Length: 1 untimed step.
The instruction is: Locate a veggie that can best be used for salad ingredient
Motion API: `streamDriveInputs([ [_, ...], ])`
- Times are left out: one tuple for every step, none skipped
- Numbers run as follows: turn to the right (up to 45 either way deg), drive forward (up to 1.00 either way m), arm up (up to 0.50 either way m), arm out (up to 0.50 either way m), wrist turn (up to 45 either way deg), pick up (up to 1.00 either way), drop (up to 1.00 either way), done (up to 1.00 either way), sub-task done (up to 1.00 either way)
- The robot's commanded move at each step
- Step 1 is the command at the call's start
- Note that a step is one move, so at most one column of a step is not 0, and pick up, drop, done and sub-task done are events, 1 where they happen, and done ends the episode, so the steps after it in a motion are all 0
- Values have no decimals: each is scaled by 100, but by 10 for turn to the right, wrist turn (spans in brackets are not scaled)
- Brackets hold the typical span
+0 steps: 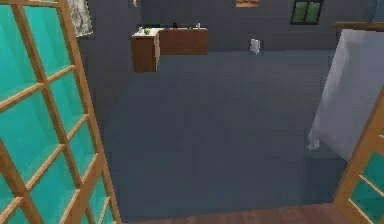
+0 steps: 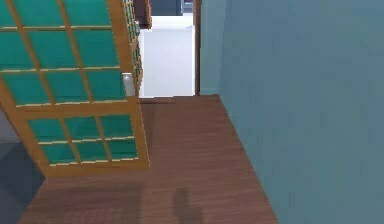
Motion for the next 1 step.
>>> streamDriveInputs([
  [-30,0,0,0,0,0,0,0,0],
])
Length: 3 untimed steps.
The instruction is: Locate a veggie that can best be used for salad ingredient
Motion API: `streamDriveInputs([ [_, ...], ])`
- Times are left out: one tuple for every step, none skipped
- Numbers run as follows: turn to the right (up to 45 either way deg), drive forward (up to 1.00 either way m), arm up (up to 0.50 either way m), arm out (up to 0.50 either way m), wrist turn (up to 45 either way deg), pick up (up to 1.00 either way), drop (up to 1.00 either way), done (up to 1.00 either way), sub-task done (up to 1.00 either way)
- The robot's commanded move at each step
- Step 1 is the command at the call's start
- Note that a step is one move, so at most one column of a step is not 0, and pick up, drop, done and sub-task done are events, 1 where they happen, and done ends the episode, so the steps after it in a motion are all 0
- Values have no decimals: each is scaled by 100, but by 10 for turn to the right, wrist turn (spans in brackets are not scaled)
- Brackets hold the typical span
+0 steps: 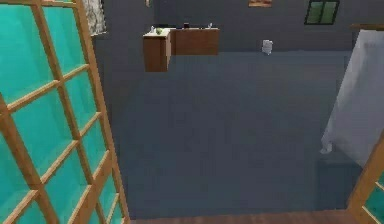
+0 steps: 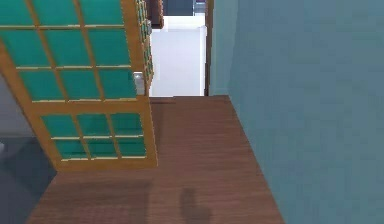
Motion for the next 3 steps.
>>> streamDriveInputs([
  [0,100,0,0,0,0,0,0,0],
  [-30,0,0,0,0,0,0,0,0],
  [0,100,0,0,0,0,0,0,0],
])
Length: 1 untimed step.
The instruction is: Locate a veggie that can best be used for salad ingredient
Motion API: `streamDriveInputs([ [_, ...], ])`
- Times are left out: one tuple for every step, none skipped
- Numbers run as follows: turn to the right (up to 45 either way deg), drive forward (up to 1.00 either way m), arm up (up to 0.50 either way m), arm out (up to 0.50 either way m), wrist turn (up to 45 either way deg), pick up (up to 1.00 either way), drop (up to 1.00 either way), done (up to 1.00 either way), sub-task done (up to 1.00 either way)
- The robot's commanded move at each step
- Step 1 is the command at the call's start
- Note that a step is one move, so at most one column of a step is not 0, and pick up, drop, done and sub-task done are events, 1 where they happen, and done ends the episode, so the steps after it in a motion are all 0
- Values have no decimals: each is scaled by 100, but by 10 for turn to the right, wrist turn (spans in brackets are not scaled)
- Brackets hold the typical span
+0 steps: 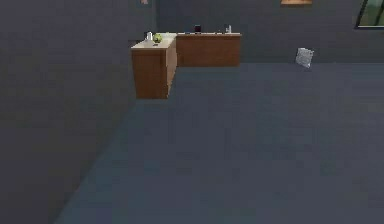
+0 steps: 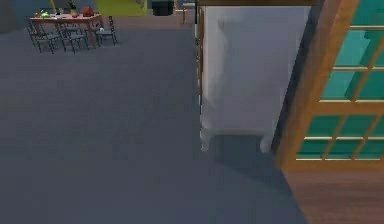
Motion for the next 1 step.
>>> streamDriveInputs([
  [0,100,0,0,0,0,0,0,0],
])
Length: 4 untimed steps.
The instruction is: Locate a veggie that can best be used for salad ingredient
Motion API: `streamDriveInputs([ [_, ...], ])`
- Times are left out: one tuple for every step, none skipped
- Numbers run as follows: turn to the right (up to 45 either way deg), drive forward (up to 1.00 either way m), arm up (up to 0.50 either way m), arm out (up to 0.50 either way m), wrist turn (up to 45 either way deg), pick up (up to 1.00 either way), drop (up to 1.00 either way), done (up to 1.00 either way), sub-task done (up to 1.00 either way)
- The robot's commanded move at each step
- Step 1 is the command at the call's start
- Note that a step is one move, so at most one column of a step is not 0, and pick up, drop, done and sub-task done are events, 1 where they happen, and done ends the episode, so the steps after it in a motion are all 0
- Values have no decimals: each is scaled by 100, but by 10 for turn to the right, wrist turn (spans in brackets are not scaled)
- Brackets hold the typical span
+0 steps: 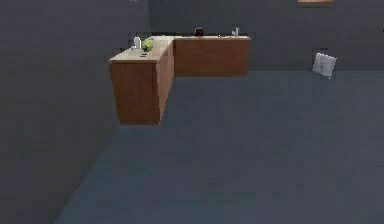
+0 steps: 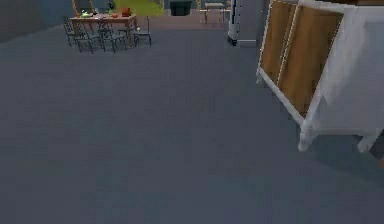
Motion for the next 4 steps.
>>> streamDriveInputs([
  [0,100,0,0,0,0,0,0,0],
  [0,100,0,0,0,0,0,0,0],
  [0,60,0,0,0,0,0,0,0],
  [-450,0,0,0,0,0,0,0,0],
])
